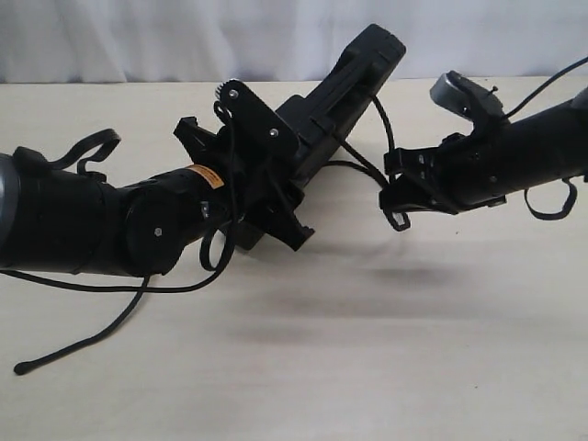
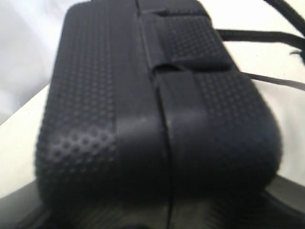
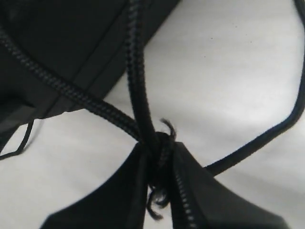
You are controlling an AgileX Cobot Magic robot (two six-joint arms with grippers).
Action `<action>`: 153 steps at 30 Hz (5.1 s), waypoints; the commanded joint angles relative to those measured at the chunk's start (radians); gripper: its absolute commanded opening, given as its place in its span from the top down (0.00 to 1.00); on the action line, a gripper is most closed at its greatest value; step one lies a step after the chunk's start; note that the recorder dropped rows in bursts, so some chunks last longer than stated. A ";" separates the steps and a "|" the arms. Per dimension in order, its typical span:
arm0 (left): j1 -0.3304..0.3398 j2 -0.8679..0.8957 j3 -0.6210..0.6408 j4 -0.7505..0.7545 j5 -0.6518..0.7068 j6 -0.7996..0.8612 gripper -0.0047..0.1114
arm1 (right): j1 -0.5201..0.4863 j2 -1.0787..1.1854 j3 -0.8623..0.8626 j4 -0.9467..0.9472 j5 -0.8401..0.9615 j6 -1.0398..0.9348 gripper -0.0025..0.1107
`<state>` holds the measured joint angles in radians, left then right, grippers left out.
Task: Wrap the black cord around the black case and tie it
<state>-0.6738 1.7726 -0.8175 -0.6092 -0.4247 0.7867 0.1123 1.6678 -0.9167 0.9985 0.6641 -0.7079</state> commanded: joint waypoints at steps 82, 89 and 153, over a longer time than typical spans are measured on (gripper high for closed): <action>0.373 0.263 -0.775 -0.555 1.200 -0.290 0.96 | 0.005 -0.008 -0.082 0.006 0.061 -0.072 0.67; 0.373 0.263 -0.775 -0.555 1.202 -0.290 0.96 | 0.005 -0.041 -0.082 -0.304 0.160 0.046 0.45; 0.593 0.205 -0.718 0.342 1.549 -0.174 0.46 | 0.203 0.039 0.015 0.271 -0.344 -0.562 0.94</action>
<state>-0.0655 1.9705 -1.5691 -0.3036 1.0908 0.5672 0.3134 1.7049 -0.9061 1.2687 0.3206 -1.2685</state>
